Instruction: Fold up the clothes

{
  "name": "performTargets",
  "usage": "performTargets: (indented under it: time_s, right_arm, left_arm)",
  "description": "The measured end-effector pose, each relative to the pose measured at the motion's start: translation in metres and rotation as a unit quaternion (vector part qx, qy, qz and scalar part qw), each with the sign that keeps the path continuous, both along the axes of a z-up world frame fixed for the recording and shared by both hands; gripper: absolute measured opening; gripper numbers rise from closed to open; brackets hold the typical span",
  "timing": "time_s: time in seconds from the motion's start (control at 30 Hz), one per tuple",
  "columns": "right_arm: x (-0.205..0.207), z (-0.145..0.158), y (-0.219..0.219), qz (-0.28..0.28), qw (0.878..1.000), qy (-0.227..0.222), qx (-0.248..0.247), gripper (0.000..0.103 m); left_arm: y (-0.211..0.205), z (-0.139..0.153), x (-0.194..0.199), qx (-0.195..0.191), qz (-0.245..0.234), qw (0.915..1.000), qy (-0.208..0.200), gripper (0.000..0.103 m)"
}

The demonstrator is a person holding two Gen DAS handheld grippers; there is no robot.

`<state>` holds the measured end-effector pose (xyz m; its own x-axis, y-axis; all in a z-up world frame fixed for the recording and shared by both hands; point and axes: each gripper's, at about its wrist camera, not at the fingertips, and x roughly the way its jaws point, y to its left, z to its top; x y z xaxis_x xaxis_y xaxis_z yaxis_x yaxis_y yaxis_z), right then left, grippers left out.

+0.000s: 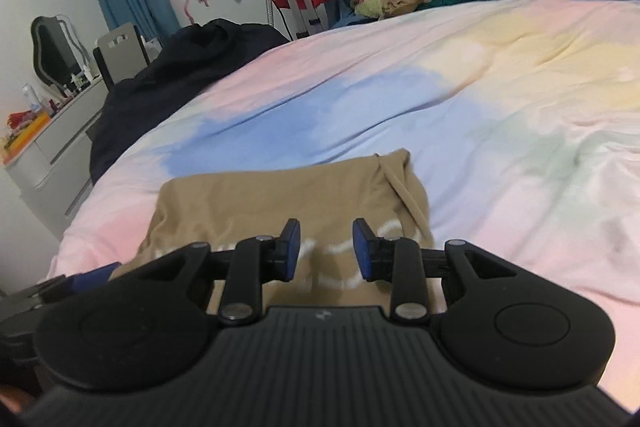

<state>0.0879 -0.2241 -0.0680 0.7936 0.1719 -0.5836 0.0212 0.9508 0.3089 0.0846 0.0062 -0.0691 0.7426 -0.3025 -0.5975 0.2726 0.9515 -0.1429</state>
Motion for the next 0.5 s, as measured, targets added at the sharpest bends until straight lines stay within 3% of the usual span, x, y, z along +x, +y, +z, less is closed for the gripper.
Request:
performTargets:
  time_s: [0.1, 0.23, 0.5]
  right_arm:
    - [-0.015, -0.002, 0.002, 0.001, 1.000, 0.003, -0.006, 0.033]
    - [-0.010, -0.026, 0.010, 0.004, 0.999, 0.042, -0.025, 0.032]
    - [-0.008, -0.039, 0.015, 0.002, 0.998, 0.054, -0.032, 0.032]
  left_arm:
    - [-0.004, -0.005, -0.005, 0.023, 0.000, 0.9997, 0.006, 0.088]
    - [-0.008, -0.020, -0.005, 0.045, -0.001, 0.9988, 0.018, 0.092]
    - [0.004, -0.009, -0.018, 0.023, 0.020, 0.9991, 0.030, 0.090]
